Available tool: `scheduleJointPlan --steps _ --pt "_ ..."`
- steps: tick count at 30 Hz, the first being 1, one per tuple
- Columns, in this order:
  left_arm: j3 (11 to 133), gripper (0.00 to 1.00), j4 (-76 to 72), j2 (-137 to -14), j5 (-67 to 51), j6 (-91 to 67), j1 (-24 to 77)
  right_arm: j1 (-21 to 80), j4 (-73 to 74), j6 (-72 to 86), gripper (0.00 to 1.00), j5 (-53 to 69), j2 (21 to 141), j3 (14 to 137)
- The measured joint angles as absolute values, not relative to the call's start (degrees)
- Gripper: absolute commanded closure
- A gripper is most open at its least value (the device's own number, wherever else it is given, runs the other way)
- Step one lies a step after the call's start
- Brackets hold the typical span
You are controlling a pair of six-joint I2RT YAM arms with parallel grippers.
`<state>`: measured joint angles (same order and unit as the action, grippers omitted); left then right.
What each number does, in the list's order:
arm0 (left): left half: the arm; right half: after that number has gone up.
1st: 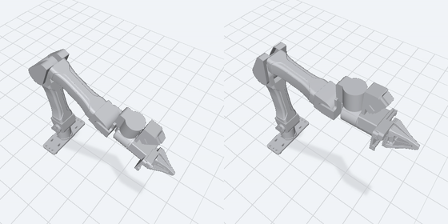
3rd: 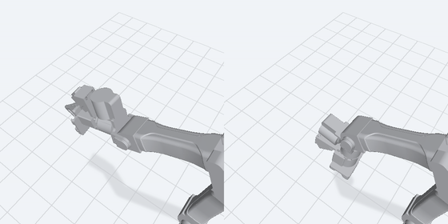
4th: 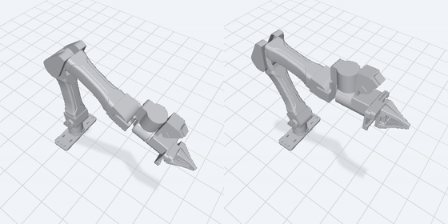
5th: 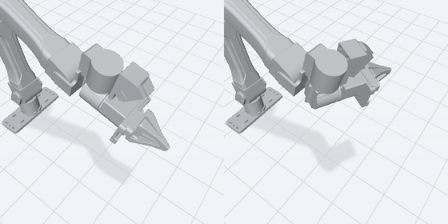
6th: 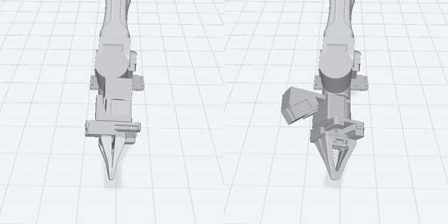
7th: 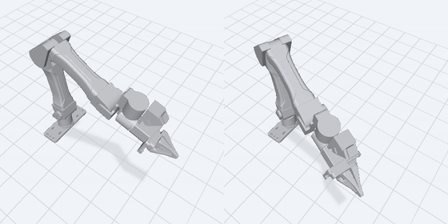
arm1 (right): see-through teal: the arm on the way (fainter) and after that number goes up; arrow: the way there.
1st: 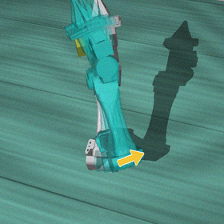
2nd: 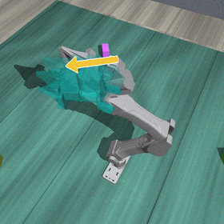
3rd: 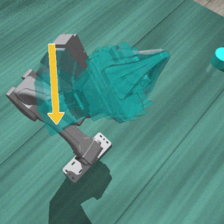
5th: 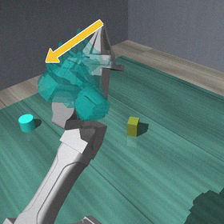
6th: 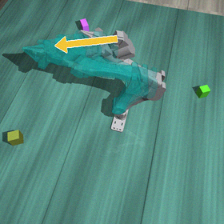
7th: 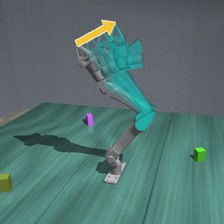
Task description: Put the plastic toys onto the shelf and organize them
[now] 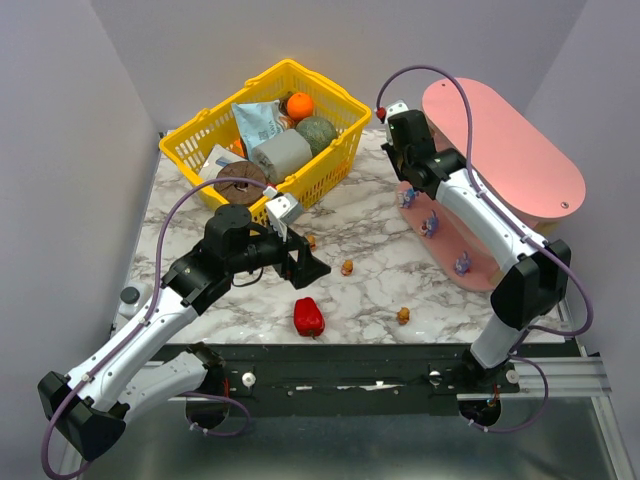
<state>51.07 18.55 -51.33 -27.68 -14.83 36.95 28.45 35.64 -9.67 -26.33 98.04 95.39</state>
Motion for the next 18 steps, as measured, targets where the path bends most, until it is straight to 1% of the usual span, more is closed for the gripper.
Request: scheduleJointPlan --steps 18 --pt "51.03 0.01 18.55 -51.31 -27.68 -14.83 36.69 28.42 35.64 -10.02 0.93 -30.33 98.8 95.39"
